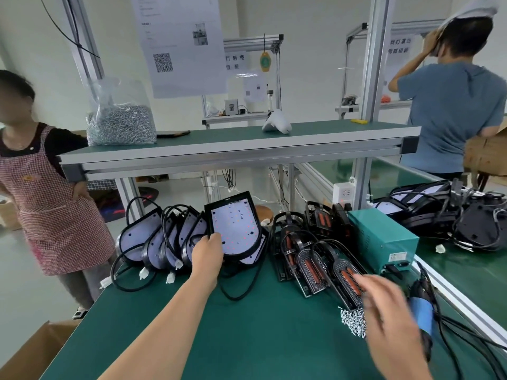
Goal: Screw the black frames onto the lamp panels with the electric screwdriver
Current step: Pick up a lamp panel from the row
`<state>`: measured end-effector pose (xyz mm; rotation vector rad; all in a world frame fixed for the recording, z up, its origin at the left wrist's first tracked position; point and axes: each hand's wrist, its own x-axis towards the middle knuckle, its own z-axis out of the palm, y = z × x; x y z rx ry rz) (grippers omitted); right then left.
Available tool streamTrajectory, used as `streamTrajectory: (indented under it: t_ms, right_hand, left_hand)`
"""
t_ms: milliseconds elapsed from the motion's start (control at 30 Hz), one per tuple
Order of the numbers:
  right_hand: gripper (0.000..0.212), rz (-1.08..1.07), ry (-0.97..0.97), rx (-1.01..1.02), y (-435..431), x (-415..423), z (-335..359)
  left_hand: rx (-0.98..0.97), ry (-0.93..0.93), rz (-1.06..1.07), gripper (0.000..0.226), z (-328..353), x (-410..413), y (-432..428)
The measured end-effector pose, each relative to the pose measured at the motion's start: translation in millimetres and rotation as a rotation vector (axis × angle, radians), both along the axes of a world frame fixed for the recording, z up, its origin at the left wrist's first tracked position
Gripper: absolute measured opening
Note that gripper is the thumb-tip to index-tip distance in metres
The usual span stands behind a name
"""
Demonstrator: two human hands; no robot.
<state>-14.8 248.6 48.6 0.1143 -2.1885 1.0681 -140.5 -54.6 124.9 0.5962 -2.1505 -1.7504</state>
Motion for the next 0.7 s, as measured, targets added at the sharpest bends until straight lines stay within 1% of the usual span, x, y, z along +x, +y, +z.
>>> streamTrajectory:
  t_ms: [33, 67, 100, 133, 167, 200, 233, 267, 300, 367, 433, 467, 500, 533, 567, 633, 700]
  right_hand:
    - [0.044, 0.135, -0.143, -0.076, -21.2, -1.0, 1.5]
    - [0.039, 0.261, -0.331, -0.223, -41.9, -2.5, 1.6]
    - [0.034, 0.361, -0.531, -0.444, -61.0, -5.2, 0.1]
    - [0.034, 0.428, -0.712, -0.671, -77.9, -9.4, -2.0]
    - [0.037, 0.476, -0.827, -0.874, -92.1, -13.3, -4.5]
    - [0.04, 0.501, -0.884, -1.007, -103.1, -17.5, -6.0]
    - [0.045, 0.501, -0.911, -1.067, -110.9, -22.3, -6.0]
    - [0.05, 0.474, -0.923, -1.053, -116.3, -27.2, -6.0]
    - [0.056, 0.429, -0.929, -0.993, -120.5, -32.5, -5.7]
    - [0.063, 0.347, -0.94, -0.798, -125.5, -40.7, -4.0]
    - [0.058, 0.324, -0.966, -0.633, -127.8, -41.4, 0.9]
    - [0.049, 0.332, -0.984, -0.595, -128.4, -39.4, 4.6]
    - [0.036, 0.342, -0.988, -0.57, -127.8, -36.4, 7.2]
    - [0.019, 0.35, -0.979, -0.543, -126.2, -32.4, 7.4]
    - [0.008, 0.345, -0.96, -0.502, -124.1, -27.0, 7.4]
    - [0.021, 0.312, -0.874, -0.423, -117.5, -18.1, 0.4]
    - [0.03, 0.292, -0.78, -0.421, -111.3, -9.6, -7.6]
  left_hand:
    - [0.087, -0.003, -0.025, 0.018, -0.5, 6.1, 2.9]
    - [0.2, -0.003, -0.045, 0.016, -2.1, 12.4, 6.4]
    - [0.324, -0.01, -0.063, 0.016, -2.5, 20.8, 11.1]
    - [0.463, -0.024, -0.093, 0.02, -3.3, 29.9, 17.5]
    - [0.593, -0.044, -0.131, 0.024, -3.2, 41.7, 25.3]
    - [0.693, -0.068, -0.169, 0.027, -3.4, 53.7, 33.2]
    - [0.766, -0.088, -0.202, 0.028, -4.7, 65.6, 39.8]
    - [0.826, -0.11, -0.229, 0.028, -7.3, 75.2, 44.3]
    - [0.868, -0.128, -0.252, 0.027, -10.4, 84.9, 46.7]
    - [0.958, -0.15, -0.302, 0.023, -16.1, 104.2, 48.1]
    - [1.027, -0.138, -0.345, 0.022, -22.1, 121.4, 50.2]
    - [1.018, -0.128, -0.347, 0.021, -25.4, 128.2, 51.5]
    - [0.966, -0.116, -0.338, 0.021, -29.2, 133.0, 52.6]
    - [0.867, -0.101, -0.318, 0.02, -33.6, 135.4, 52.5]
    - [0.74, -0.086, -0.293, 0.018, -37.4, 136.1, 50.3]
    - [0.511, -0.068, -0.234, 0.012, -46.8, 132.1, 44.0]
    - [0.363, -0.096, -0.162, 0.011, -58.5, 124.8, 35.5]
